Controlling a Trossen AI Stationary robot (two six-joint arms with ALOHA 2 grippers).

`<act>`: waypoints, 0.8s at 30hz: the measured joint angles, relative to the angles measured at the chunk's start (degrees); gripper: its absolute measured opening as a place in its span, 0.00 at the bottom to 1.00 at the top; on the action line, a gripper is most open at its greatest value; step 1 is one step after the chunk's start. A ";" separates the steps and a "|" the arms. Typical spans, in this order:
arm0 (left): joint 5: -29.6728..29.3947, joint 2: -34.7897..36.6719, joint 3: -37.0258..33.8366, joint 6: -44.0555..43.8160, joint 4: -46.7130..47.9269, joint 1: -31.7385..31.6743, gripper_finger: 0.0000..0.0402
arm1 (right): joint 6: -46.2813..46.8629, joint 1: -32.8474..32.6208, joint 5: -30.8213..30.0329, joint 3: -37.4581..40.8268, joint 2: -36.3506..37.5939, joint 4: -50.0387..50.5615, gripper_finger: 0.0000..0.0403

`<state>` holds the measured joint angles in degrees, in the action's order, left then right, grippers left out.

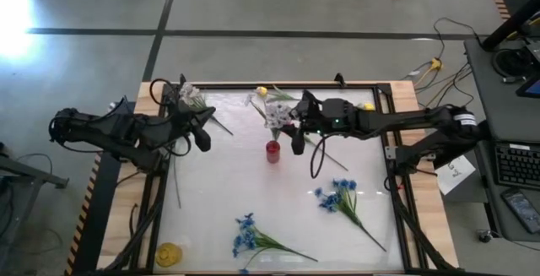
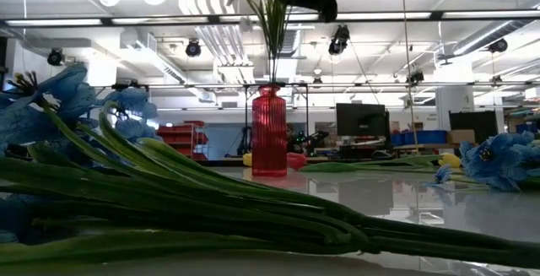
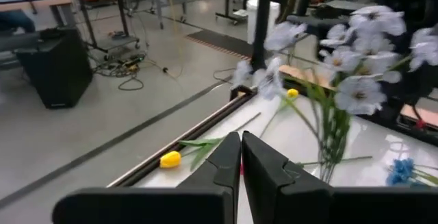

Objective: Sort flowers into vase by color
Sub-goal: Put the right white flower into the red flower vase

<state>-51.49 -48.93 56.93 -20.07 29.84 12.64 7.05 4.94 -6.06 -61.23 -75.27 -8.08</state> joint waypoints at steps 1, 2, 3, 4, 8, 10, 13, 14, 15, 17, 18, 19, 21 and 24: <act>-0.83 0.08 -0.01 -0.89 0.02 0.00 0.00 | 0.00 -0.22 -0.03 0.00 0.52 0.31 0.43; -2.03 0.17 -0.01 -1.94 -0.25 0.00 0.00 | 0.01 -0.46 -0.11 0.00 1.01 0.70 0.43; -3.19 0.25 -0.01 -2.71 -0.51 -0.01 0.00 | 0.02 -0.70 -0.11 0.00 1.39 0.78 0.43; -4.54 0.33 -0.01 -3.12 -0.75 -0.01 0.00 | 0.03 -0.95 -0.08 0.00 1.93 0.89 0.43; -6.80 0.33 -0.01 0.03 -0.91 -0.05 0.00 | 0.60 -1.36 0.03 0.00 2.82 2.16 0.43; -6.66 -0.07 -0.02 0.92 -0.94 -0.10 0.00 | 1.34 -1.32 0.00 0.00 2.77 3.09 0.43; -4.81 -1.35 -0.03 2.12 -0.98 -0.10 0.00 | 2.14 -1.32 -0.37 0.00 1.58 3.86 0.44; -3.81 -1.82 -0.09 2.16 -1.22 -0.10 0.00 | 2.13 -1.32 -0.62 0.00 0.93 3.79 0.45; -3.15 -2.29 -0.09 2.17 -1.55 -0.10 0.00 | 2.12 -1.32 -0.62 0.00 0.34 3.78 0.46; -2.94 -2.97 -0.09 1.83 -2.00 -0.10 0.00 | 2.36 -1.32 -0.62 0.00 -1.05 3.77 0.49; -2.49 -3.21 -0.09 1.54 -2.82 -0.10 0.00 | 2.60 -1.32 -0.64 0.00 -1.53 4.02 0.51; -1.12 -3.31 -0.09 1.67 -4.08 -0.10 0.00 | 3.00 -1.32 -0.63 0.00 -1.87 4.88 0.53; 0.05 -3.39 -0.09 2.90 -6.02 -0.15 0.00 | 3.59 -1.32 -0.97 0.02 -2.56 6.33 0.58; -0.03 -2.65 -1.51 4.03 -6.42 -0.46 0.00 | 4.55 -1.32 -1.06 0.04 -2.62 8.67 0.67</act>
<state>-51.52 -51.58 55.43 -16.05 23.42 12.17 11.60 3.62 -7.12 -61.19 -77.89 0.59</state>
